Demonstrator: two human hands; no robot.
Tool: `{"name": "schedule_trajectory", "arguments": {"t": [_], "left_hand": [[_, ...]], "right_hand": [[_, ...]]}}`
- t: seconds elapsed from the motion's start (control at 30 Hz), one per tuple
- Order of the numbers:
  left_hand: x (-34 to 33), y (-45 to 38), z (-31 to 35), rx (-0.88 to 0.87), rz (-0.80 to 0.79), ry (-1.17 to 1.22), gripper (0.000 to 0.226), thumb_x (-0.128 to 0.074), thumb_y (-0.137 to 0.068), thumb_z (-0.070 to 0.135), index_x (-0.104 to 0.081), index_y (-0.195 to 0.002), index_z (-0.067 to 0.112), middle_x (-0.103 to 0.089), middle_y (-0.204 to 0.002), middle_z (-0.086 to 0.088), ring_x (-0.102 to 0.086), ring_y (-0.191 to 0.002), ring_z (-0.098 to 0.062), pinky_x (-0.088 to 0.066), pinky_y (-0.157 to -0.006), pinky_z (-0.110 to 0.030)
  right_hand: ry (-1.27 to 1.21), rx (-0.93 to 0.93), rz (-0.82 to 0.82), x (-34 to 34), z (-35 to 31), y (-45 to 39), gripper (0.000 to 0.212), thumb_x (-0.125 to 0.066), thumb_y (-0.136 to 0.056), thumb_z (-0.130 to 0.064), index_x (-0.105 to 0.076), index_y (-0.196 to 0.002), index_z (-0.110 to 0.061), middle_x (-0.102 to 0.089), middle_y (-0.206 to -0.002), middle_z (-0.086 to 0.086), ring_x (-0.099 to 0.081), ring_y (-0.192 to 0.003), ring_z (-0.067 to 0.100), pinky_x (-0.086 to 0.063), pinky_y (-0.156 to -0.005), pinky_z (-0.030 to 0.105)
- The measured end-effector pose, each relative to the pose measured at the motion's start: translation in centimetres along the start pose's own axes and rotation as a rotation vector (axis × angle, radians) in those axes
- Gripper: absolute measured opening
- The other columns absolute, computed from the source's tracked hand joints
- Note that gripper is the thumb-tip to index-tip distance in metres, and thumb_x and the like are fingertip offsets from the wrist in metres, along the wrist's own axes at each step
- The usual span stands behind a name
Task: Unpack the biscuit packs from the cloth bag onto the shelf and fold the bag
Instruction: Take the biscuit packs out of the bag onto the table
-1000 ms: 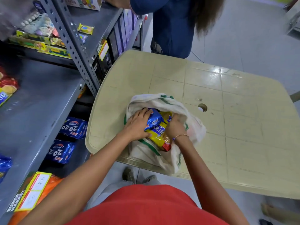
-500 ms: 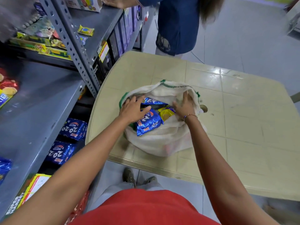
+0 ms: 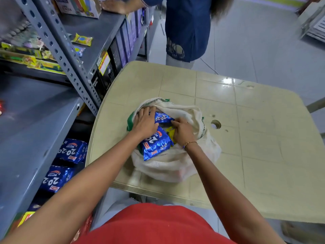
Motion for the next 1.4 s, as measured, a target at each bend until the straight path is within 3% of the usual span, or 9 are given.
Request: {"name": "schedule_trajectory", "arguments": {"t": [0.13, 0.3, 0.47, 0.53, 0.7, 0.9, 1.1, 1.27, 1.4], "left_hand": [[-0.6, -1.6, -1.8, 0.078, -0.064, 0.062, 0.073, -0.049, -0.089, 0.050, -0.022, -0.146, 0.013, -0.030, -0.150, -0.015, -0.031, -0.135, -0.038, -0.029, -0.110, -0.051], [0.2, -3.2, -4.1, 0.186, 0.015, 0.367, 0.060, -0.044, -0.092, 0.053, -0.044, -0.133, 0.009, -0.050, -0.137, -0.016, -0.047, -0.126, -0.032, -0.039, -0.101, -0.039], [0.0, -4.0, -5.2, 0.168, 0.019, 0.555, 0.036, -0.050, -0.093, 0.043, -0.055, -0.072, 0.015, -0.062, -0.081, -0.002, -0.056, -0.082, -0.021, -0.038, -0.067, -0.028], [-0.7, -3.9, -4.8, 0.117, -0.050, 0.641, 0.037, -0.062, -0.089, 0.034, -0.047, -0.059, 0.017, -0.067, -0.096, 0.004, -0.061, -0.093, -0.014, -0.042, -0.076, -0.023], [-2.1, -3.7, -4.0, 0.018, -0.235, 0.744, 0.035, -0.070, -0.083, 0.028, -0.046, -0.062, 0.015, -0.052, -0.140, 0.001, -0.047, -0.130, -0.018, -0.037, -0.101, -0.032], [-3.0, -2.6, -5.3, 0.076, -0.190, 0.603, 0.026, -0.049, -0.095, 0.036, -0.055, -0.104, 0.012, -0.056, -0.125, -0.002, -0.051, -0.113, -0.018, -0.039, -0.089, -0.030], [-0.3, 0.7, -5.9, 0.053, 0.256, 0.496, 0.018, -0.052, -0.092, 0.013, -0.065, -0.104, 0.009, -0.063, -0.110, -0.007, -0.057, -0.100, -0.020, -0.043, -0.089, -0.028], [1.9, 4.1, -2.7, -0.033, 0.378, 0.422, 0.016, -0.055, -0.088, 0.009, -0.069, -0.095, 0.013, -0.068, -0.100, -0.002, -0.056, -0.096, -0.021, -0.042, -0.085, -0.027], [4.1, 6.2, 5.5, -0.290, 0.310, 0.402, 0.017, -0.053, -0.090, 0.011, -0.069, -0.096, 0.009, -0.068, -0.098, -0.006, -0.058, -0.098, -0.025, -0.035, -0.086, -0.022]], "right_hand": [[-0.136, -0.176, 0.184, 1.4, 1.9, -1.1, 0.047, -0.046, -0.078, 0.005, -0.054, -0.125, -0.003, -0.046, -0.134, 0.018, -0.046, -0.123, 0.033, -0.036, -0.101, 0.033], [-0.255, -0.195, 0.217, 1.7, 2.4, -3.1, 0.054, -0.041, -0.085, 0.001, -0.039, -0.138, -0.014, -0.035, -0.146, 0.009, -0.031, -0.136, 0.022, -0.030, -0.106, 0.029], [-0.317, -0.339, 0.273, 2.3, 3.6, -4.9, 0.028, -0.034, -0.096, -0.028, -0.047, -0.117, -0.014, -0.055, -0.127, 0.009, -0.053, -0.113, 0.029, -0.040, -0.088, 0.036], [-0.349, -0.431, 0.261, 2.2, 4.9, -5.0, 0.030, -0.034, -0.095, -0.031, -0.047, -0.118, -0.016, -0.058, -0.122, 0.010, -0.056, -0.107, 0.032, -0.041, -0.085, 0.037], [-0.508, -0.517, 0.040, 0.0, 7.4, -6.1, 0.038, -0.035, -0.096, -0.026, -0.057, -0.123, -0.012, -0.060, -0.127, 0.013, -0.056, -0.110, 0.027, -0.039, -0.084, 0.027], [-0.268, -0.497, -0.259, -0.6, 6.7, -5.5, 0.065, -0.014, -0.096, -0.054, -0.051, -0.132, -0.013, -0.050, -0.138, 0.019, -0.047, -0.124, 0.032, -0.034, -0.101, 0.034], [-0.056, -0.299, -0.092, -0.5, 6.1, -0.2, 0.040, -0.043, -0.096, -0.035, -0.057, -0.108, 0.000, -0.061, -0.113, 0.025, -0.057, -0.105, 0.037, -0.039, -0.078, 0.033], [-0.043, -0.076, 0.062, 0.6, 3.9, 4.6, 0.025, -0.050, -0.091, -0.009, -0.064, -0.110, 0.001, -0.057, -0.119, 0.022, -0.058, -0.102, 0.039, -0.047, -0.086, 0.043], [0.036, -0.228, 0.029, 1.6, 5.4, 6.2, 0.028, -0.052, -0.091, -0.018, -0.060, -0.113, -0.002, -0.056, -0.115, 0.021, -0.056, -0.102, 0.039, -0.043, -0.083, 0.040]]}}
Point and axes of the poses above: each hand's wrist, its own y-axis away from the middle knuckle, its own x-axis out of the back of the hand, z = x × y, the point moved 9 cm from there along -y, towards the middle knuckle
